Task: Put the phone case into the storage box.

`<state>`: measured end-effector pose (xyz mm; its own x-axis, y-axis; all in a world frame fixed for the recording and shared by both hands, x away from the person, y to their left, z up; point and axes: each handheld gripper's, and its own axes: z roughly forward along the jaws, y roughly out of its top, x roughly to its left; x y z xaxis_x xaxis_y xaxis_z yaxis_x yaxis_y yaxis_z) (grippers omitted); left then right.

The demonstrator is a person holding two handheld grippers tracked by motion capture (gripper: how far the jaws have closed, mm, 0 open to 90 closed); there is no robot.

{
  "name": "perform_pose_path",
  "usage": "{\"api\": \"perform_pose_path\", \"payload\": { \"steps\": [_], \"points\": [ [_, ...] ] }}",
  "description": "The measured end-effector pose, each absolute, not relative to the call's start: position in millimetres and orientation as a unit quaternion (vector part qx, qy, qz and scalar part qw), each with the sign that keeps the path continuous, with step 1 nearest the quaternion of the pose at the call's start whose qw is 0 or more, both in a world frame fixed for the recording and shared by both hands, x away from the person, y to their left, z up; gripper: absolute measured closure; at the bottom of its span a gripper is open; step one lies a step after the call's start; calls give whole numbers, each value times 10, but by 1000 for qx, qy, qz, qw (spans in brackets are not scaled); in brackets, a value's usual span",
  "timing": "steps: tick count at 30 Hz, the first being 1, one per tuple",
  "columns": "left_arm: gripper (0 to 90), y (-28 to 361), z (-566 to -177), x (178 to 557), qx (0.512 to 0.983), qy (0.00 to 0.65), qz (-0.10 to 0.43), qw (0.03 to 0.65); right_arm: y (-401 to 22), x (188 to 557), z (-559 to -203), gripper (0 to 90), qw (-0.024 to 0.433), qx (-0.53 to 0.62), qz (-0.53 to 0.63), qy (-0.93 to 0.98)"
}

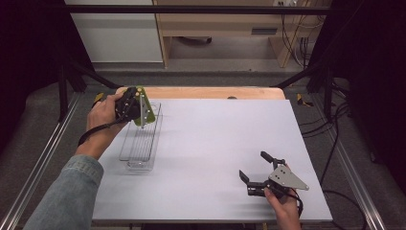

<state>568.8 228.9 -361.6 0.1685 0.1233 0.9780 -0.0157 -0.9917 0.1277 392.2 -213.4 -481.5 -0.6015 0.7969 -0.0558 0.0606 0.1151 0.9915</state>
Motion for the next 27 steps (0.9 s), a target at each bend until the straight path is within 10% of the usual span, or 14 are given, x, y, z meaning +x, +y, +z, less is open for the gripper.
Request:
{"api": "perform_pose_path", "payload": {
  "steps": [27],
  "points": [
    [878,2264,-3783,5821,763,22,645,35,-2137,3917,-4815,23,314,318,584,678]
  ]
}}
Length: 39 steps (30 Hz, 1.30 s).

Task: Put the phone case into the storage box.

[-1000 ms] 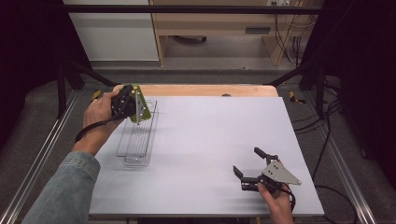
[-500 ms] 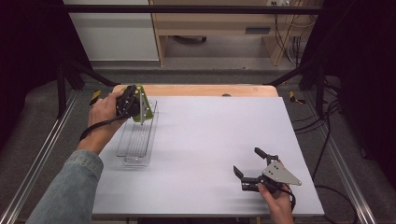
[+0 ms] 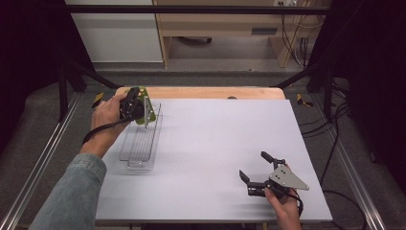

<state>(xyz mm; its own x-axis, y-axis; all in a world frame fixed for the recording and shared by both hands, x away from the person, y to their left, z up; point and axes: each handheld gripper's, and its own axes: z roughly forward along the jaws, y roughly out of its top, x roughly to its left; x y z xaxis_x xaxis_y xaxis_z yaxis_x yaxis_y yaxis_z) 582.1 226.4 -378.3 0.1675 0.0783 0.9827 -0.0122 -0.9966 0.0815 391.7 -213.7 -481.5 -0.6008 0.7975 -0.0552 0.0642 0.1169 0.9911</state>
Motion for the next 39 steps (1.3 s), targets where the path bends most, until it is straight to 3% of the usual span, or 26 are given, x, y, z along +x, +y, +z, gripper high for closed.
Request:
{"api": "perform_pose_path", "payload": {
  "steps": [39],
  "points": [
    [878,2172,-3873,5857,757,5,653,19,-2136,3909,-4807,23,314,318,589,674]
  ]
}}
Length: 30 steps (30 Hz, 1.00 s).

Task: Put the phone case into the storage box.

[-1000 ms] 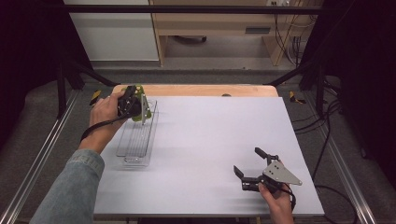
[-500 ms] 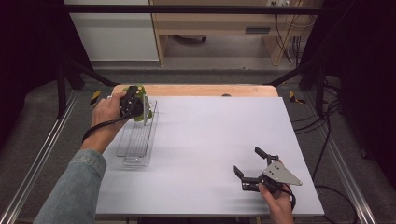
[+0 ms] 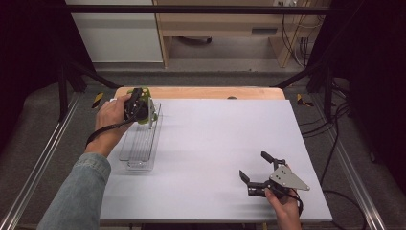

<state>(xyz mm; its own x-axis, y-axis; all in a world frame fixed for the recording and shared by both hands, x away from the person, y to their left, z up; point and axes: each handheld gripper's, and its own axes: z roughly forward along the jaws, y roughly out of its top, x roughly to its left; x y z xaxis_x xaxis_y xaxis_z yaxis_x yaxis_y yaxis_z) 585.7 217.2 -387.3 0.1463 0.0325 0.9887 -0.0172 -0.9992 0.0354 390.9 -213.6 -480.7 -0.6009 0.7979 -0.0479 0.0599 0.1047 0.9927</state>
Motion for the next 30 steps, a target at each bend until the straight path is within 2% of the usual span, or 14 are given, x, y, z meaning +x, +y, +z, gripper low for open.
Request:
{"api": "perform_pose_path", "payload": {
  "steps": [30],
  "points": [
    [877,2121,-4126,6016,746,-1,666,11,-2126,3915,-4822,23,309,320,589,674]
  ]
}}
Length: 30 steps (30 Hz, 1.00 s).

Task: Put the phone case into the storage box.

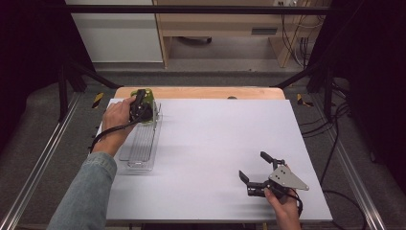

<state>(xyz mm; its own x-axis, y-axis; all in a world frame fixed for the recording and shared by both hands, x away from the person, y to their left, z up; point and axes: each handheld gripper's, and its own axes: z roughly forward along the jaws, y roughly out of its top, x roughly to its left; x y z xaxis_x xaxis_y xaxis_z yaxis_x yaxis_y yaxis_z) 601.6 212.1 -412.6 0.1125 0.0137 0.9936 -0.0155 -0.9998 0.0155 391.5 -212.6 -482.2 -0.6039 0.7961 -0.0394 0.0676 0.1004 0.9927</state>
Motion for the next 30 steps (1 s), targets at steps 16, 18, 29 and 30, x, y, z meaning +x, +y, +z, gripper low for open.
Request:
{"api": "perform_pose_path", "payload": {
  "steps": [16,18,29,30],
  "points": [
    [878,2064,-4197,6024,746,-14,666,4,-2124,3910,-4824,25,311,319,589,674],
    [878,2069,-4197,6025,746,-15,666,4,-2124,3911,-4825,25,311,319,589,674],
    [878,2096,-4184,6043,739,-14,674,1,-2126,3912,-4826,25,310,319,589,675],
    [877,2096,-4190,6044,739,-14,673,0,-2126,3912,-4826,25,311,319,588,675]
  ]
}}
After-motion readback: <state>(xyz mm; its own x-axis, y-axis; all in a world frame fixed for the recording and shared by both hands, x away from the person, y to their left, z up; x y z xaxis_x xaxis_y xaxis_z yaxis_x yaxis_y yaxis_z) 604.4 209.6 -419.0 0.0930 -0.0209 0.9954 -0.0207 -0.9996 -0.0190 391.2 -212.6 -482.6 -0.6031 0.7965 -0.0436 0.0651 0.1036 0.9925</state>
